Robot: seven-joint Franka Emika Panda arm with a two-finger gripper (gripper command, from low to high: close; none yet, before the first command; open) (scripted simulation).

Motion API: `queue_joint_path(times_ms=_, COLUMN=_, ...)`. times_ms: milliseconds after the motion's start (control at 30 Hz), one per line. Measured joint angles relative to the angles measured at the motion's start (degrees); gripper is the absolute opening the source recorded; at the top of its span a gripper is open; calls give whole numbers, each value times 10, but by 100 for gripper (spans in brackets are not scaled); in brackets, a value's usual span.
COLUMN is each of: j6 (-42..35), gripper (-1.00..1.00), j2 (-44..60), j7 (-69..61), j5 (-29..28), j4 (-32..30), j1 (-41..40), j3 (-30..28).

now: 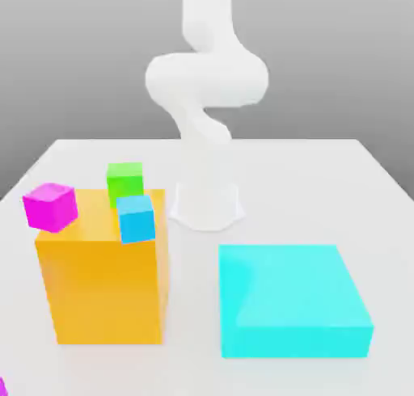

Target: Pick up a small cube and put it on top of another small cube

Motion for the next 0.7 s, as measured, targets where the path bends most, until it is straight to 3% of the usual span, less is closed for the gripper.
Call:
queue_joint_path(times_ms=367, j6=35, gripper=0, j2=232, j7=180, j5=-33, j4=55, j1=-96, j3=8)
queue_joint_path(times_ms=700, j6=67, gripper=0, j2=440, j7=325, j5=-37, j4=104, j1=-158, j3=-21)
